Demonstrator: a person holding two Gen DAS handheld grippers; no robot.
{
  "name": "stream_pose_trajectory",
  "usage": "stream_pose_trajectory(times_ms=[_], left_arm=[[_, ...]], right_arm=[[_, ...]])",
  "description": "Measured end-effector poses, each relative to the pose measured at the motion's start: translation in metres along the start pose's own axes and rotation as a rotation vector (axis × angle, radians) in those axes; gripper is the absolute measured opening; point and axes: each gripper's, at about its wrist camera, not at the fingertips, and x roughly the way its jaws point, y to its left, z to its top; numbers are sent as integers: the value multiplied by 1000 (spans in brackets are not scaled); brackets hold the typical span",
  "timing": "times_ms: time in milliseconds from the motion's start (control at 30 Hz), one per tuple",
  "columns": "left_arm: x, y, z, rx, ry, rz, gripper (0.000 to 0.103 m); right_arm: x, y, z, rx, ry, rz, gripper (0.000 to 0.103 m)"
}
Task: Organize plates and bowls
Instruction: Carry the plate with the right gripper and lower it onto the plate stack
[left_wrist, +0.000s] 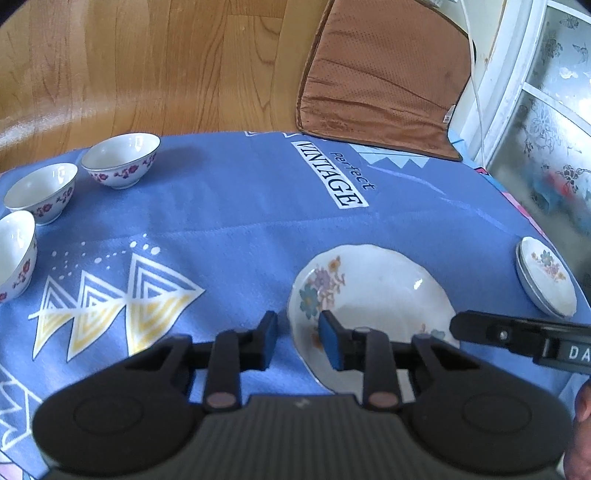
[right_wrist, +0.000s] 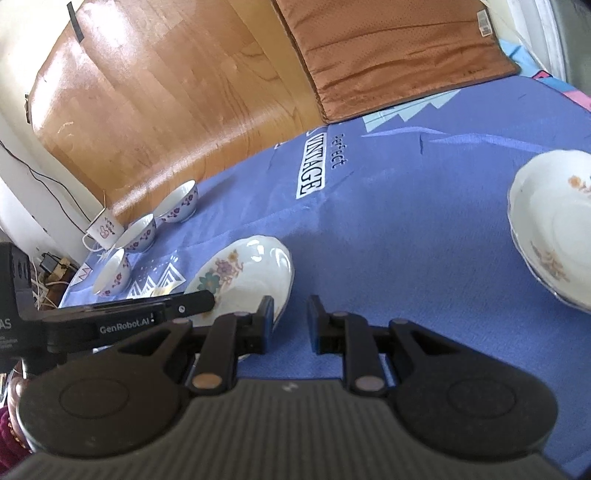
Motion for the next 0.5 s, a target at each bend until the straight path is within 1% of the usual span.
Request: stream_pose_trajectory(times_ms=[233,367,500], left_arm=[[1,-2,1,3,4,-8,18],[1,-3,1,8,0,-4,18],[-1,-2,-1,-1,-3,-3,17]], right_arm=[[0,5,0,-27,-5,6,21],[3,9,-1,-51,9,10,18],[5,13,-4,-84,-1,-17,14]])
